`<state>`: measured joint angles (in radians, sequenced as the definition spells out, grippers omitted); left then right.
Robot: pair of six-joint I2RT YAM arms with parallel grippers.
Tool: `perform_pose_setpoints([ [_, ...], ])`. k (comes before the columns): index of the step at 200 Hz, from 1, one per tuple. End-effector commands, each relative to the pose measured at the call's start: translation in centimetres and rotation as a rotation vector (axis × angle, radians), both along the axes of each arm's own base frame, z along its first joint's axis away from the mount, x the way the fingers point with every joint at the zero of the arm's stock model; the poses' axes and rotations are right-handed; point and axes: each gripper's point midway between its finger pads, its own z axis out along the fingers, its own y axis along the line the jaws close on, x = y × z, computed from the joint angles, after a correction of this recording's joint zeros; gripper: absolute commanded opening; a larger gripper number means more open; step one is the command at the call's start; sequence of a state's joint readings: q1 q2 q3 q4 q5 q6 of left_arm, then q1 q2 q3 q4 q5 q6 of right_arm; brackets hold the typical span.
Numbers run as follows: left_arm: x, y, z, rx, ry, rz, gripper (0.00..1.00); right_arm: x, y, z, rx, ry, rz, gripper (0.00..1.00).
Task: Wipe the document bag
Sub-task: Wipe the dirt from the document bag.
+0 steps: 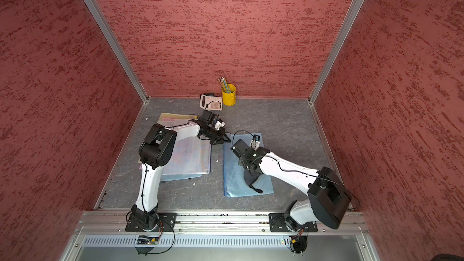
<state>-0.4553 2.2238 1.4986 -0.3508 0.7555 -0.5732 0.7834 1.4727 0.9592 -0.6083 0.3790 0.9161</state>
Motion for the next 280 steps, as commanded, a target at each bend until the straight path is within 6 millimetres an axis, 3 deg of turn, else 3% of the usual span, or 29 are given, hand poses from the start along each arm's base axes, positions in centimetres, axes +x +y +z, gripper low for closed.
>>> perform_pose_setpoints([
  [1, -1.0, 0.1, -0.8, 0.027, -0.006, -0.022, 0.00, 3.7, 0.8, -2.7, -0.072, -0.053, 0.069, 0.00],
  [25, -1.0, 0.1, -1.1, 0.034, -0.003, -0.015, 0.00, 3.9, 0.8, -7.1, -0.114, 0.025, 0.087, 0.00],
  [54, -0.5, 0.2, -0.8, 0.033, -0.009, 0.001, 0.00, 0.0, -1.8, -10.1, -0.140, 0.135, 0.022, 0.00],
  [72, -0.1, 0.3, -0.5, 0.032, -0.013, 0.008, 0.00, -4.6, -3.8, -10.6, -0.157, 0.195, -0.018, 0.00],
  [100, 0.6, 0.6, -0.2, 0.028, -0.013, 0.017, 0.00, -15.2, -6.2, -12.3, -0.152, 0.372, -0.067, 0.00],
  [113, 0.7, 0.6, -0.1, 0.019, -0.013, 0.014, 0.00, -18.6, -6.2, -11.3, -0.129, 0.394, -0.063, 0.00],
  [121, 0.7, 0.5, -0.1, 0.016, -0.010, 0.007, 0.00, -19.3, -6.2, -10.4, -0.130, 0.396, -0.054, 0.00],
  [130, 0.6, 0.4, -0.1, 0.012, -0.005, 0.000, 0.00, -18.8, -6.1, -8.7, -0.143, 0.365, -0.037, 0.00],
  [138, 0.5, 0.3, -0.1, 0.010, -0.003, -0.008, 0.00, -16.9, -5.6, -6.4, -0.157, 0.286, -0.023, 0.00],
  [165, -0.2, -0.1, -0.2, 0.007, -0.001, -0.029, 0.00, -6.4, -0.4, 1.3, -0.042, 0.001, 0.068, 0.00],
  [181, -0.9, -0.4, -0.5, 0.014, 0.001, -0.047, 0.00, -1.1, 2.9, 3.4, 0.047, -0.120, 0.125, 0.00],
  [192, -1.2, -0.7, -0.7, 0.014, 0.006, -0.053, 0.00, 1.4, 5.2, 4.2, 0.096, -0.170, 0.189, 0.00],
  [210, -1.5, -0.9, -1.0, 0.014, 0.015, -0.055, 0.00, 3.3, 8.1, 1.5, 0.080, -0.155, 0.286, 0.00],
  [233, -2.0, -1.1, -1.7, 0.016, 0.038, -0.061, 0.00, 4.6, 8.9, -2.6, 0.090, -0.109, 0.315, 0.00],
  [260, -2.2, -1.0, -1.8, 0.020, 0.039, -0.061, 0.00, 4.3, 6.8, -5.8, 0.020, -0.050, 0.270, 0.00],
  [280, -1.9, -0.8, -1.7, 0.018, 0.040, -0.053, 0.00, 1.3, 4.5, -8.2, 0.007, 0.038, 0.233, 0.00],
])
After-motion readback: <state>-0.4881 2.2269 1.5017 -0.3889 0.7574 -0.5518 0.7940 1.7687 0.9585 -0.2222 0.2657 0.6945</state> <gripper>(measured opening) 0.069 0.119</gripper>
